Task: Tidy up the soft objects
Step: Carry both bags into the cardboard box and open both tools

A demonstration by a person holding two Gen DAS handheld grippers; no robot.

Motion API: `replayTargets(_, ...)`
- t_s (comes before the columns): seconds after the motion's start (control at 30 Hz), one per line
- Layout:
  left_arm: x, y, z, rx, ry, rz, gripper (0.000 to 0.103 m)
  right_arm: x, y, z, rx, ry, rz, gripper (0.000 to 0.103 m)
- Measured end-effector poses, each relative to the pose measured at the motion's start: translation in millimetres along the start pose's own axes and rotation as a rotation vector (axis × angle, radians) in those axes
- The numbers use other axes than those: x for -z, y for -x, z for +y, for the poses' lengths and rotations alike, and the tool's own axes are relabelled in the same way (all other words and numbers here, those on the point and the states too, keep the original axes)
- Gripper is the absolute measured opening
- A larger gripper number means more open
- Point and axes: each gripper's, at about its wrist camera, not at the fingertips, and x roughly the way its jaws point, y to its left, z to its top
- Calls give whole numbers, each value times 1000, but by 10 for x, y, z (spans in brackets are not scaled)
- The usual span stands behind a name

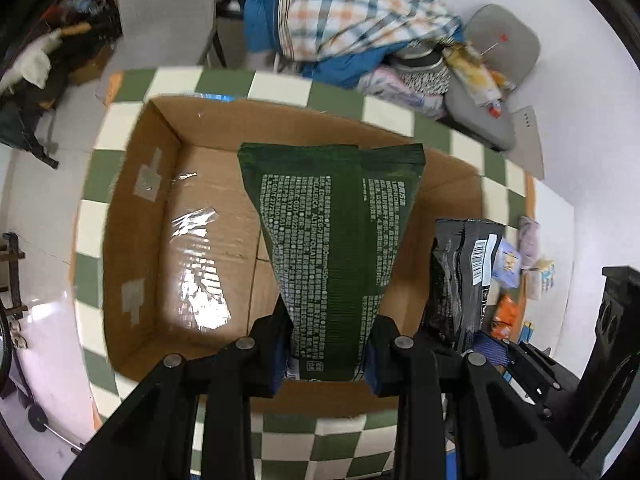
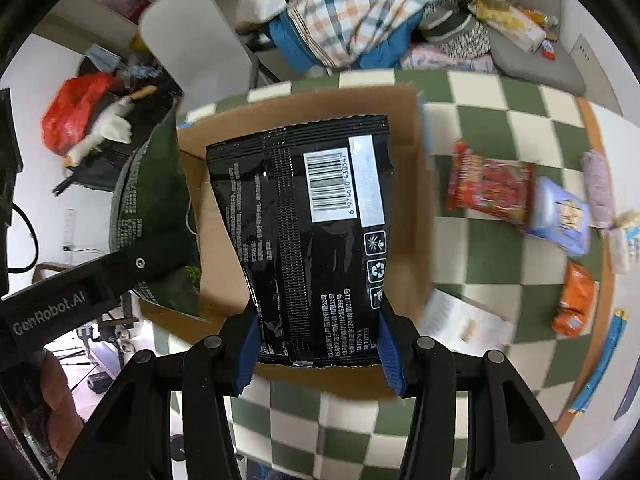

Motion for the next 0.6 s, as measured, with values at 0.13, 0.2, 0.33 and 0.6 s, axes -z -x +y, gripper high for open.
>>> replayTargets(0.13,-232,-350,75,17,-24,72,27,-218,-445,90,57,-18,44,53)
replayTargets(0.2,-316,-488,92,25,-33,97,28,-300,-600,116,85,-30,58,53)
replayTargets(0.33,-366,-676,73,22,-48,138,28,-448,-863,81,133,-57,65,53)
replayTargets(0.6,-465,-847,-6,-30,-68,156,33,-594,-1083,18,179,-85,75,55)
